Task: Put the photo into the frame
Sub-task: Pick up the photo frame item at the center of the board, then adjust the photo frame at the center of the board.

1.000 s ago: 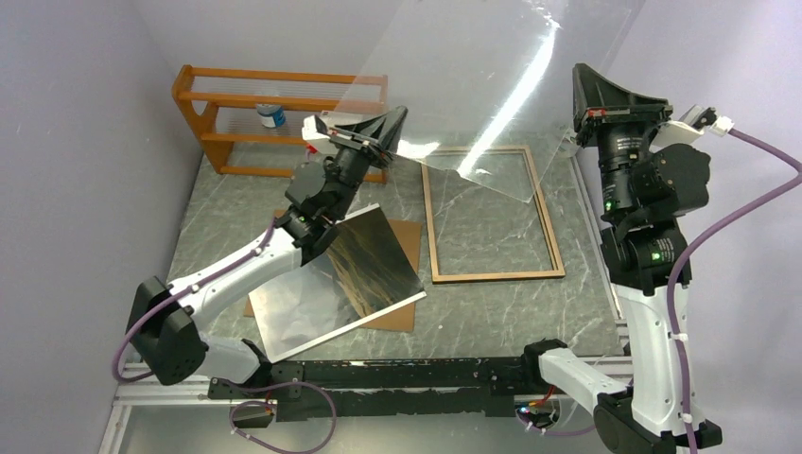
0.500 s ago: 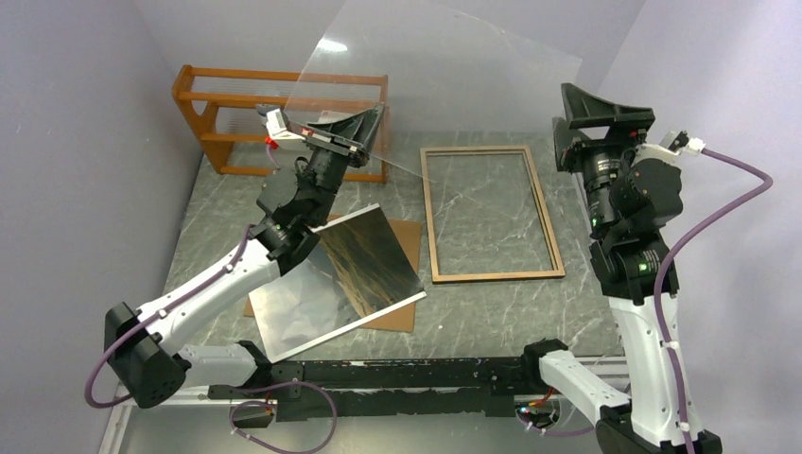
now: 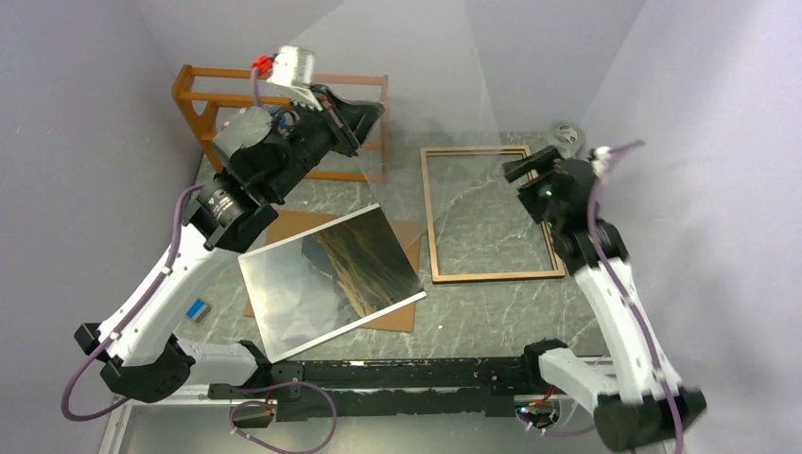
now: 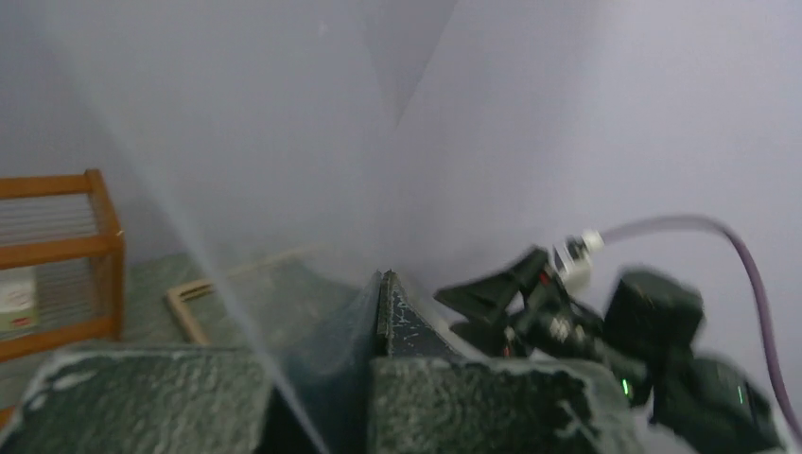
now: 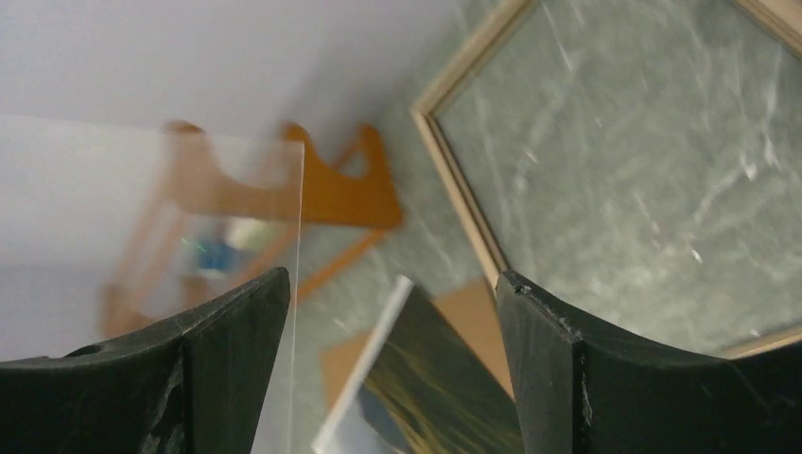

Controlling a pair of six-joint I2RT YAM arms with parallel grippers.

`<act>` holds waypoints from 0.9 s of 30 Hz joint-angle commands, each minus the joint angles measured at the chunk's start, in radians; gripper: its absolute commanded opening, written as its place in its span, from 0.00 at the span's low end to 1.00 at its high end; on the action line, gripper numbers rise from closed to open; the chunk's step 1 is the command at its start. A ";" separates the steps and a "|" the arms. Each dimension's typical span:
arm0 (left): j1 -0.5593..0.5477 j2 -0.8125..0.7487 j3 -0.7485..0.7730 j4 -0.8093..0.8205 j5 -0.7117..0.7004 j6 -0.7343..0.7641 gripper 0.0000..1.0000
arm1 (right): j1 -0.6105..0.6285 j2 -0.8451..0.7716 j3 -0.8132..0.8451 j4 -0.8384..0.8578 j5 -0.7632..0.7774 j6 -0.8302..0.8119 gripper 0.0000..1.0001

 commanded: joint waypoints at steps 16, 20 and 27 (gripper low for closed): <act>-0.004 0.159 0.245 -0.603 -0.234 0.450 0.02 | 0.113 0.821 0.148 0.056 -0.459 -0.338 0.70; -0.005 0.172 0.245 -0.583 -0.287 0.494 0.02 | 0.135 0.957 0.241 0.019 -0.432 -0.365 0.59; -0.004 0.226 0.299 -0.586 -0.334 0.486 0.02 | 0.176 1.088 0.297 -0.040 -0.432 -0.431 0.51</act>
